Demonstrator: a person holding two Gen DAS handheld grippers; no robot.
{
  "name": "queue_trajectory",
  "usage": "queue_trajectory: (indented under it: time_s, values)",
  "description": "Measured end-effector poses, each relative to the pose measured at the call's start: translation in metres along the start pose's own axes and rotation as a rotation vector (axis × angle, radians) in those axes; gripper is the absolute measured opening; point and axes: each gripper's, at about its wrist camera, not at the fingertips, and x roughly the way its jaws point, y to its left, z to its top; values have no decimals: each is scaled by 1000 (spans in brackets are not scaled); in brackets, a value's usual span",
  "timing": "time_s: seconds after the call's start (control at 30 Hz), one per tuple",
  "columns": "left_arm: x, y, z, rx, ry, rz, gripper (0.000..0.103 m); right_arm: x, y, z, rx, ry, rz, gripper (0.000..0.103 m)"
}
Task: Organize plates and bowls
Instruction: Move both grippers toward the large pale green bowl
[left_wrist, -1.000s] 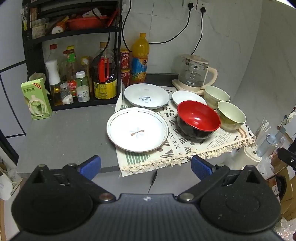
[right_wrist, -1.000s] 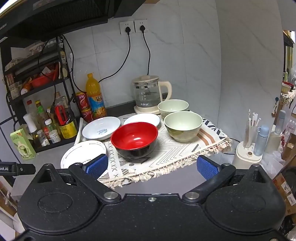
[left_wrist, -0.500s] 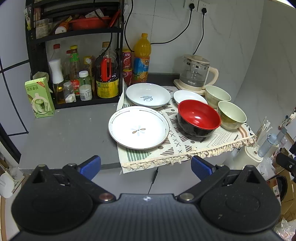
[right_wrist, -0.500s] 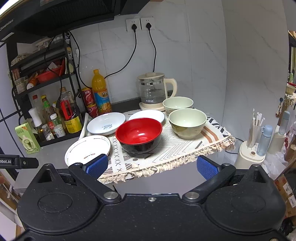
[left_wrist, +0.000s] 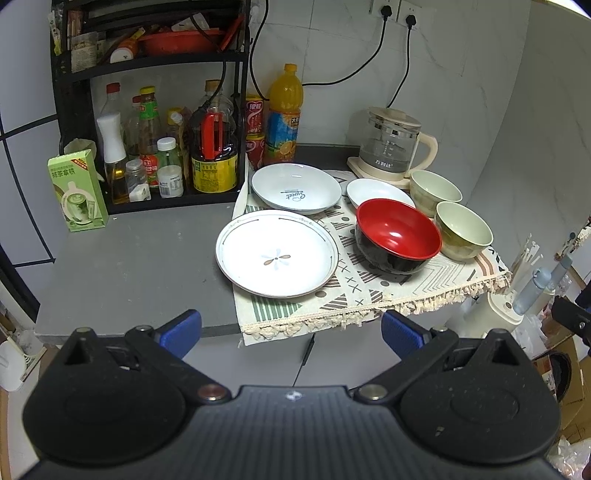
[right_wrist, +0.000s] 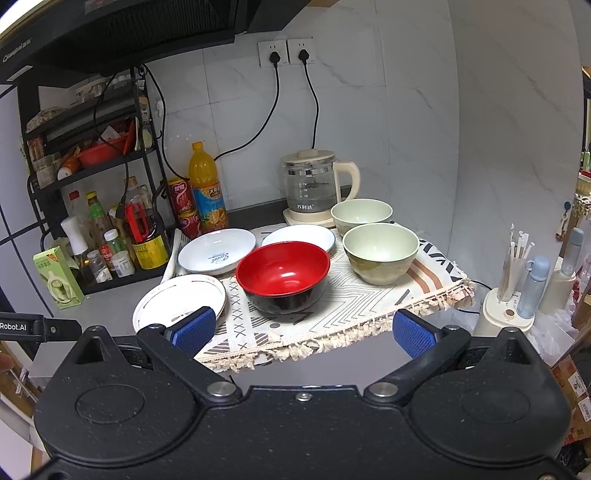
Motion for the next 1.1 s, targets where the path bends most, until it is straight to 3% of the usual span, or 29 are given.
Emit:
queue_trajectory:
  time_s: [1.1]
  values:
    - [9,-9,3,28,10,-37,103,2,-7,0,21,-4,-48,103]
